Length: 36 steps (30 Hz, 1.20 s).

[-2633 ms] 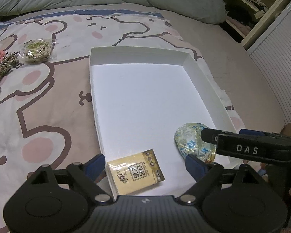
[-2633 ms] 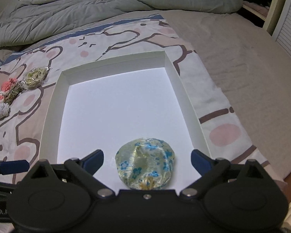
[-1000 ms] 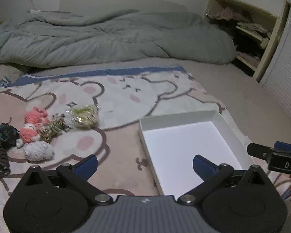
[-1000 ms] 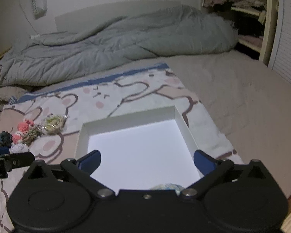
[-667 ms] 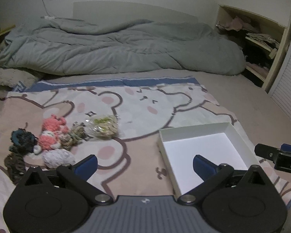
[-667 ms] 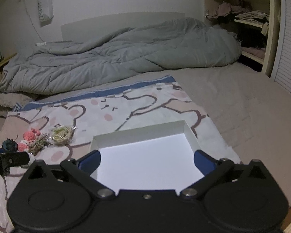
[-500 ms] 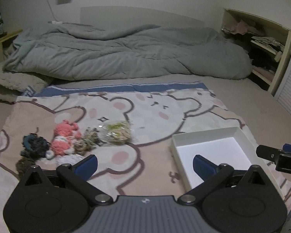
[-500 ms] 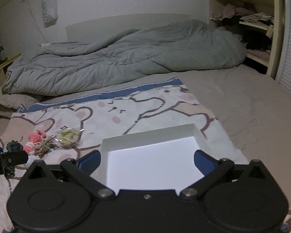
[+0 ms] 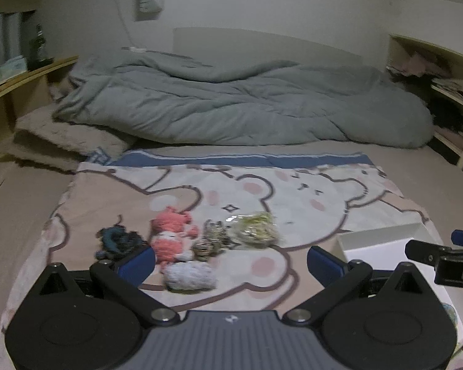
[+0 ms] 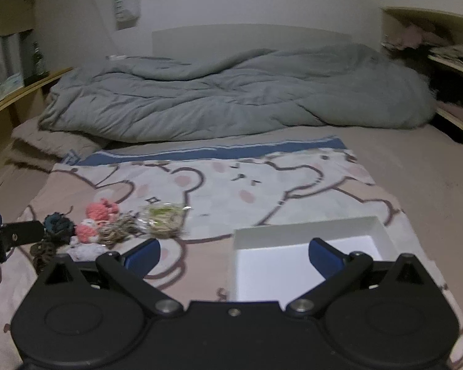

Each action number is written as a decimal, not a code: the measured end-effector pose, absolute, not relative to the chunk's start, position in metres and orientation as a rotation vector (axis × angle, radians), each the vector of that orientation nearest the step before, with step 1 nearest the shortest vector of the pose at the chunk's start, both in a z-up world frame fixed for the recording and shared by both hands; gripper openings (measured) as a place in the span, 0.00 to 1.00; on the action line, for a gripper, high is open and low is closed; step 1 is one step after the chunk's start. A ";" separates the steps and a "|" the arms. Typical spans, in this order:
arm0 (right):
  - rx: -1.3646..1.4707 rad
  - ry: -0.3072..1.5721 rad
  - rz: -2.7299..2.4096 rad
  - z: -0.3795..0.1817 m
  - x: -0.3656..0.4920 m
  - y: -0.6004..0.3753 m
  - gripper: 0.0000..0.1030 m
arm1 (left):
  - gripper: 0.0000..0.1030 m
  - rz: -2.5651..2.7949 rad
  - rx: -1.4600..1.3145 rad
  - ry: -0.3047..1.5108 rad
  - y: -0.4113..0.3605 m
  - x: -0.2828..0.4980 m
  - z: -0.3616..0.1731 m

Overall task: Organize objects
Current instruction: 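Withdraw both tools from the box back toward the remaining items, then move the left tool to the black claw clip while the right tool approaches the white yarn ball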

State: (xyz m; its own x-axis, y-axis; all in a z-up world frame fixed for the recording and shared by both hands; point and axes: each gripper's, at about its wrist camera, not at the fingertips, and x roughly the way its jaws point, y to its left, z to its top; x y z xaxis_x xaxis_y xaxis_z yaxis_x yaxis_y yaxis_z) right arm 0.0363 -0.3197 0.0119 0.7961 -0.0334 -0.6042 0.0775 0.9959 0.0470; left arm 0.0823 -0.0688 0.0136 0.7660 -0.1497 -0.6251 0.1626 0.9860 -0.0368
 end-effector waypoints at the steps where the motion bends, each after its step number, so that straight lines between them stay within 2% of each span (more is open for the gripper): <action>1: 0.066 0.647 -0.049 0.013 0.038 -0.314 1.00 | 1.00 -0.160 0.016 0.678 -0.063 0.082 0.014; 18: -0.003 0.642 0.081 0.012 0.062 -0.222 1.00 | 1.00 -0.035 0.050 0.629 0.010 0.088 0.009; 25: 0.068 0.610 0.090 0.000 0.077 -0.206 1.00 | 1.00 0.041 0.033 0.641 0.044 0.107 -0.012; 36: 0.163 0.701 0.105 -0.038 0.142 -0.170 1.00 | 1.00 0.110 0.001 0.686 0.079 0.153 -0.059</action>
State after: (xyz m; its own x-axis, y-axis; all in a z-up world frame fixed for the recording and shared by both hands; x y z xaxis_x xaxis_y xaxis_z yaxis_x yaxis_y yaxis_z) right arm 0.1421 -0.1699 -0.0376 0.7599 0.1503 -0.6325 -0.0412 0.9821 0.1839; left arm 0.1526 0.0785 -0.0589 0.7684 0.1017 -0.6319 -0.1010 0.9942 0.0372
